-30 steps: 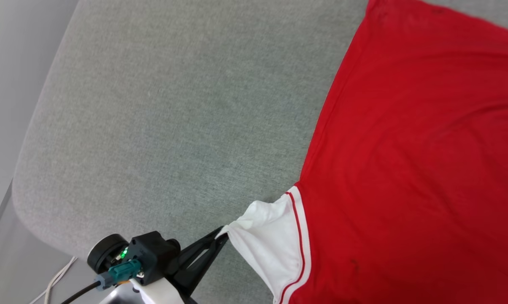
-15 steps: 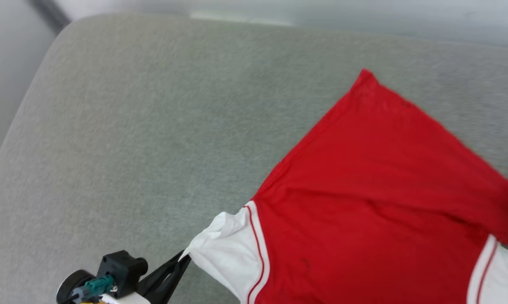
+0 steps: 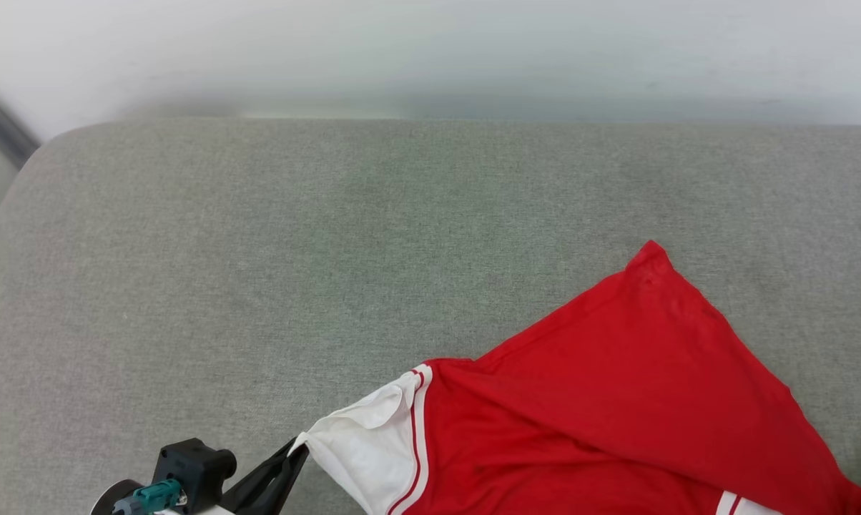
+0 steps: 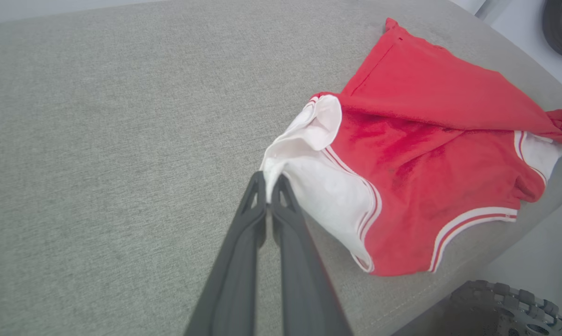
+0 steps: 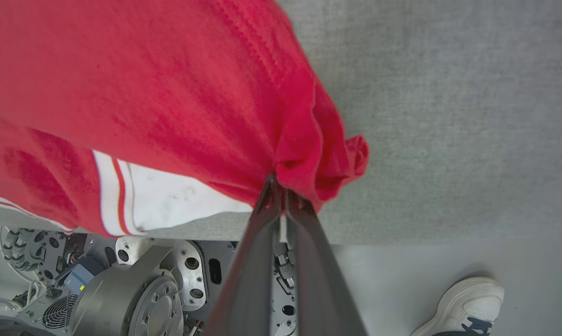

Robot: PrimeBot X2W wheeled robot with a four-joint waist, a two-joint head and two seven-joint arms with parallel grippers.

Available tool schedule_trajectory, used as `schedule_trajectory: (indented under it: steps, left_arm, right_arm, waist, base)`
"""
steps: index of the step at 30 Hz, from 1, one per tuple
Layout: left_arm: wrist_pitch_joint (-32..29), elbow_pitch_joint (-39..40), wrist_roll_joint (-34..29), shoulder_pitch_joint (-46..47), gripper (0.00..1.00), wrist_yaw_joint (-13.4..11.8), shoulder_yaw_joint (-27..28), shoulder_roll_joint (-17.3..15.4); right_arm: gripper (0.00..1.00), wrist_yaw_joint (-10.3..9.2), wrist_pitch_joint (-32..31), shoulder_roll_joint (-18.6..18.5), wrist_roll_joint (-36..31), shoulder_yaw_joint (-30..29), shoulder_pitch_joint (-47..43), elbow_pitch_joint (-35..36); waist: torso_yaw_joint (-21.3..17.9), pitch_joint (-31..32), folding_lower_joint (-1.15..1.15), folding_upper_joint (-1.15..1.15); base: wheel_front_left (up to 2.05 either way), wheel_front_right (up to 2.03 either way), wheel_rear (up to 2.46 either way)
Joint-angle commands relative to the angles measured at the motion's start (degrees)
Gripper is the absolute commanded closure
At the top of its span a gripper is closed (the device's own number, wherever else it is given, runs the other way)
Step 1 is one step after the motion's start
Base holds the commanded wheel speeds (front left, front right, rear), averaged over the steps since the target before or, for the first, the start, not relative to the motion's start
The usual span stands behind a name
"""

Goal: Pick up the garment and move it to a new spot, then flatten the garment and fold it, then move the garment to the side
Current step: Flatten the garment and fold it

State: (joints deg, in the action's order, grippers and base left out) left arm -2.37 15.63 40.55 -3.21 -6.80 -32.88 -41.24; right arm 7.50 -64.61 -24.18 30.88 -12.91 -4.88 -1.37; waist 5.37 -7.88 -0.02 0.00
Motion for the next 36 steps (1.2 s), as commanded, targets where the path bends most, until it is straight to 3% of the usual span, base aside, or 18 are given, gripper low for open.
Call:
schedule_trajectory:
  steps: [1, 6, 7, 15, 19, 25, 36]
  left_arm:
    - [0.37, -0.16, 0.15, -0.09, 1.00, -0.37, 0.27, 0.23]
    - [0.46, -0.17, 0.15, 0.02, 1.00, -0.47, 0.07, 0.51]
    - [0.43, -0.05, 0.10, 0.07, 1.00, -0.51, -0.02, 0.57]
    - [0.04, 0.89, -0.66, 0.68, 1.00, -0.52, -0.85, 0.75]
    - [-0.24, 1.86, -1.20, 1.47, 1.00, -0.47, -1.28, 1.10]
    - [-0.53, 3.52, -2.45, 3.43, 1.00, -0.12, -1.86, 1.44]
    - [-0.38, 3.63, -3.80, 8.56, 1.00, 2.32, -3.79, 4.06]
  right_arm:
    - [1.00, -0.02, 0.99, 0.66, -0.06, 0.16, -1.62, 0.11]
    - [1.00, -0.02, 2.53, 1.22, -0.44, 1.08, -2.26, 0.19]
    - [0.00, -0.02, 3.51, 1.13, -0.50, 1.22, -1.67, 0.56]
    - [0.00, -0.02, 5.37, -2.65, 0.92, 4.23, 0.99, 3.37]
    - [0.00, -0.02, 4.52, -7.53, -0.72, 7.94, 3.49, 8.93]
    - [0.00, -0.03, -0.49, -7.70, -0.47, 11.19, 13.43, 13.72]
    - [0.00, -0.02, -3.93, -6.47, -5.08, 17.71, 31.80, -0.42]
  waist:
    - [-0.61, 0.62, 0.02, 0.00]
    - [-1.00, 0.95, 0.02, 0.00]
    - [-1.03, 0.96, 0.02, 0.00]
    - [0.22, 0.40, 0.02, 0.00]
    - [1.70, -0.68, 0.02, 0.00]
    - [4.60, -3.78, 0.02, 0.00]
    - [12.28, -10.81, 0.02, 0.00]
  base:
    - [0.00, 0.00, 0.00]
    - [0.00, 0.00, 0.00]
    - [0.00, 0.00, 0.00]
    - [0.00, 0.00, 0.00]
    - [0.00, 0.00, 0.00]
    - [0.00, 0.00, 0.00]
    - [0.00, 0.00, 0.00]
